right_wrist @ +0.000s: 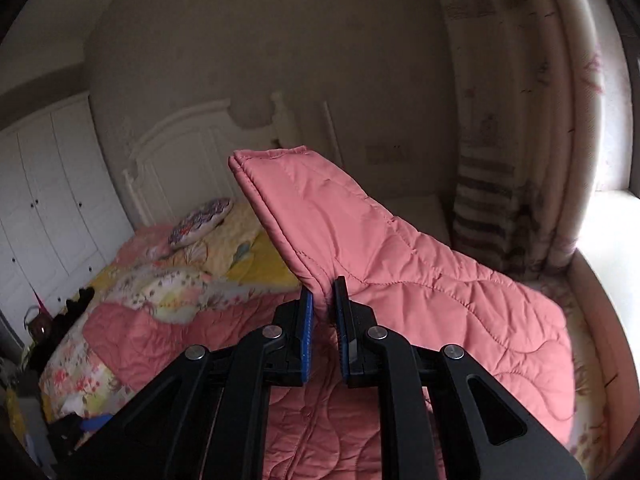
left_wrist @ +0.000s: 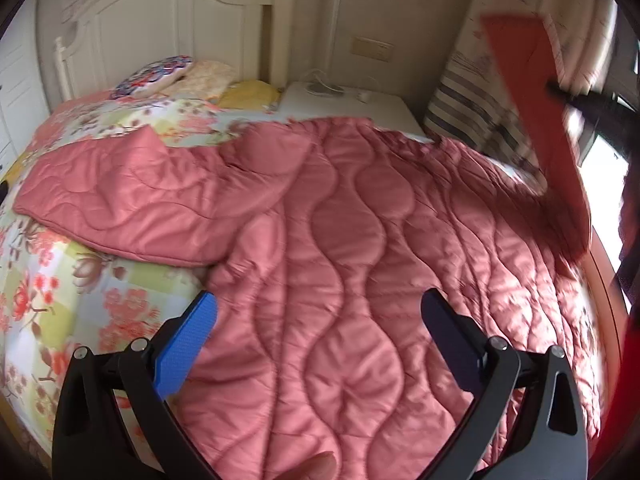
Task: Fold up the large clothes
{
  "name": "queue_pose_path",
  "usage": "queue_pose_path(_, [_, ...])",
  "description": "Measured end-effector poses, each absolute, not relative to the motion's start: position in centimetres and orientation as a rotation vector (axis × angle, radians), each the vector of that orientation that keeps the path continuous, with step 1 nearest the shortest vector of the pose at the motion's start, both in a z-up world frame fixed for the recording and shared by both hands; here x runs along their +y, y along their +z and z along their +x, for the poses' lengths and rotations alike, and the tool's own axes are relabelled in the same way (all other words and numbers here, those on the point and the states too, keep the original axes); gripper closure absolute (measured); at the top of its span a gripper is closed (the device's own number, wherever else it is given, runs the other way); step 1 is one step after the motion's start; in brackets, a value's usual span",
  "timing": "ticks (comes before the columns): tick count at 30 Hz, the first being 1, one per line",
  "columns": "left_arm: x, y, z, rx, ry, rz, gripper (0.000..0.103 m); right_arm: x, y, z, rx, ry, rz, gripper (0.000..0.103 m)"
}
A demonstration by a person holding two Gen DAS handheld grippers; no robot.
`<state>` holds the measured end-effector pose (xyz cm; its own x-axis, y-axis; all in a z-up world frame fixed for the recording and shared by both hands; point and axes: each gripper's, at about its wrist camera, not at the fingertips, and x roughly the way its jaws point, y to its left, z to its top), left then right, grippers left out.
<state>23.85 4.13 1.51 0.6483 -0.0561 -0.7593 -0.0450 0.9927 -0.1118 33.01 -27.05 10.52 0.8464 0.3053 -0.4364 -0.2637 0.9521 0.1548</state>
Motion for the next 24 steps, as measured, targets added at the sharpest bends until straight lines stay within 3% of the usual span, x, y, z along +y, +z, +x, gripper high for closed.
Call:
queue_pose_path(10, [4.8, 6.2, 30.9, 0.784, 0.053, -0.058, 0.002, -18.1, 0.4, 33.6, 0.68, 0.386, -0.233, 0.091])
queue_pose_path(19, [0.9, 5.1, 38.0, 0.814, 0.093, -0.069, 0.002, -17.8, -4.1, 34.1, 0.886, 0.417, -0.195, 0.085])
queue_pose_path(21, [-0.2, 4.2, 38.9, 0.837, 0.075, -0.067, 0.002, -18.7, -3.5, 32.2, 0.883, 0.427, -0.177, 0.078])
queue_pose_path(22, [-0.5, 3.7, 38.9, 0.838, 0.076, -0.066, 0.002, -19.8, -2.6, 31.1, 0.863, 0.425, -0.153, 0.067])
queue_pose_path(23, [-1.1, 3.1, 39.2, 0.834, 0.073, -0.064, 0.002, -20.8, -1.7, 30.3, 0.832, 0.418, -0.131, 0.048])
queue_pose_path(24, [-1.6, 2.6, 39.3, 0.84, 0.062, -0.058, 0.002, -21.7, -0.6, 29.6, 0.801, 0.406, -0.114, 0.036])
